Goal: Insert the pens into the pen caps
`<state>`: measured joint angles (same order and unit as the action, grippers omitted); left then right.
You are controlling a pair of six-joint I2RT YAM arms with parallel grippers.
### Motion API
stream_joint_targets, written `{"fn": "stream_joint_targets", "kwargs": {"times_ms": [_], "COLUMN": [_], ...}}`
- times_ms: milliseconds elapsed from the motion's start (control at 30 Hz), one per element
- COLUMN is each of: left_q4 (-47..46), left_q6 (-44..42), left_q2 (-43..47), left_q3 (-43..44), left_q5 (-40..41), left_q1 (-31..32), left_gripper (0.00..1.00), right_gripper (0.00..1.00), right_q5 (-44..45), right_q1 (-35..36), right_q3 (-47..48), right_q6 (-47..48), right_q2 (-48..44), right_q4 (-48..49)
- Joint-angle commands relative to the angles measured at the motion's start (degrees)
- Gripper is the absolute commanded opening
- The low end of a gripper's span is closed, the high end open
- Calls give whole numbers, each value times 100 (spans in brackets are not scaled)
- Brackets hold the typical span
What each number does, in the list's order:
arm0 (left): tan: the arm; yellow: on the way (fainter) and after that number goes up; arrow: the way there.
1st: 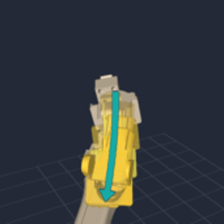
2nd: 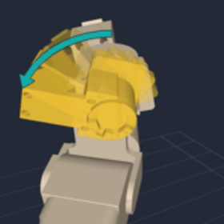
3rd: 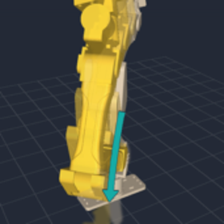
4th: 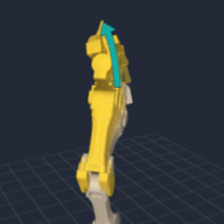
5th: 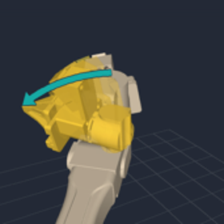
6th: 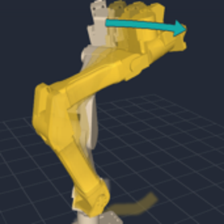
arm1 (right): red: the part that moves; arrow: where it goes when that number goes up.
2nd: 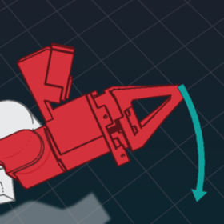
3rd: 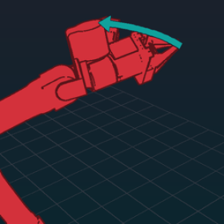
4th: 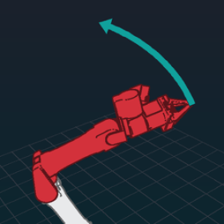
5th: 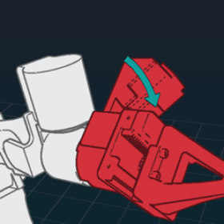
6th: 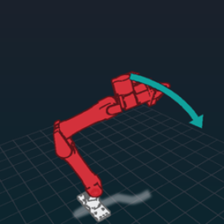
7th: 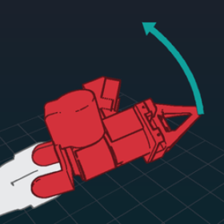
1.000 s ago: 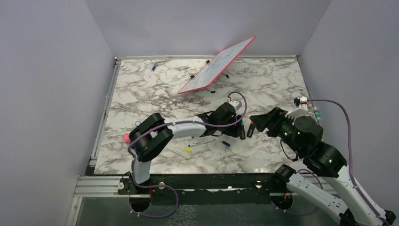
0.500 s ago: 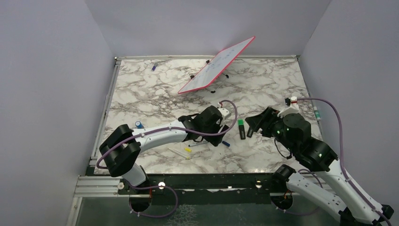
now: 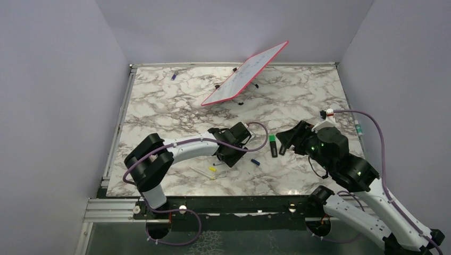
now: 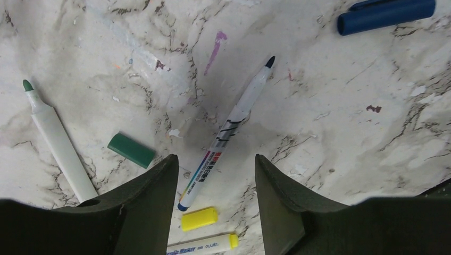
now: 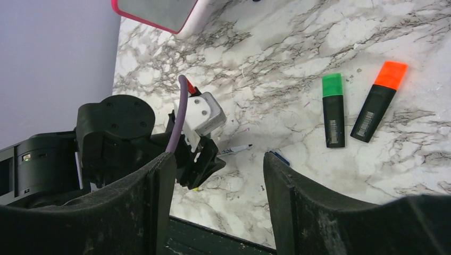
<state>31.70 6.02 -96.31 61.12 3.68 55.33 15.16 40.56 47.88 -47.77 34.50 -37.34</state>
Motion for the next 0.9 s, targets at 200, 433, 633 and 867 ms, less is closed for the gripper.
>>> {"fn": "stream_joint_targets", "kwargs": {"times_ms": [200,433,633,867], "left_q4": [222,283,426,398], "left_q6": [-155,-140,-131,-47], "left_q2": [-248,-333,-639,-631], "left_q3": [158,122,132,204], "left_q5": [-2,-219,-275,-480], "left_q1": [-255,-260,-260,-257], "left_gripper": [52,38,21,0], "right_gripper": [65,65,65,65], "right_q5": [-46,-9,-22,5], "right_q1": [14,18,14,17], "right_q3": [-82,-88,-85,-119], "right_q6": [-92,-101,-118,-175], "right_q2": [-11,-31,-21,-103], "right_q4": [157,131,124,48]}}
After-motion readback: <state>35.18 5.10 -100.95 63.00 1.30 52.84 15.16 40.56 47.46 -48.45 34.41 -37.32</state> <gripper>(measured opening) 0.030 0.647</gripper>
